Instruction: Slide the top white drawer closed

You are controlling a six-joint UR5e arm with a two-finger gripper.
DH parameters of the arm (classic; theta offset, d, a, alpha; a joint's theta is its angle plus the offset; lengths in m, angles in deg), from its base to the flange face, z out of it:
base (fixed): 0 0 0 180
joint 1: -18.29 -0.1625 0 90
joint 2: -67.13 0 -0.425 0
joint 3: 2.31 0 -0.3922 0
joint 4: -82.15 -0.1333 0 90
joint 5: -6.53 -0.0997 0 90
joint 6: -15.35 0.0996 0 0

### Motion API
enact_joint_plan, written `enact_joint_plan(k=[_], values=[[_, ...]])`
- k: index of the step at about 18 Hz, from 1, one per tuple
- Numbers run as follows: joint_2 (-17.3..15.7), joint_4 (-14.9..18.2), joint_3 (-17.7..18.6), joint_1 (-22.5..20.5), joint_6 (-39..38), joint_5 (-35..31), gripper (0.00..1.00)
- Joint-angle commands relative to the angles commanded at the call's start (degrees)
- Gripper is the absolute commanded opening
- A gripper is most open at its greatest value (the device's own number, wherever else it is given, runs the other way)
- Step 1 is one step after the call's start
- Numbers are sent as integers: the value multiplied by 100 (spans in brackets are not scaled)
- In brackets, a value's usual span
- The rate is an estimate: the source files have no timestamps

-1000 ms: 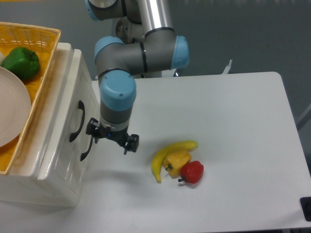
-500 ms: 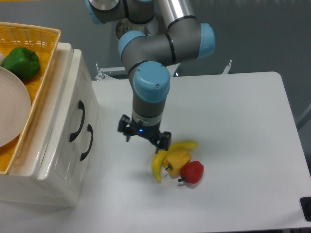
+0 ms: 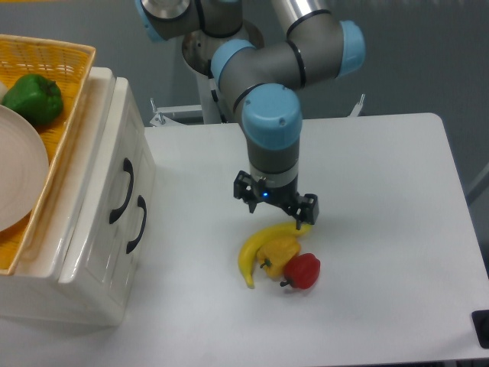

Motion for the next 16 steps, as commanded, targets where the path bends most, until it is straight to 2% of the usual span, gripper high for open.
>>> enact_joint_plan(k=[8, 12, 16], values=[[-290, 79, 202, -852, 1380, -44, 100], [-360, 141, 176, -1274, 2127, -132, 100], [-466, 378, 176, -1644, 2883, -132, 100]])
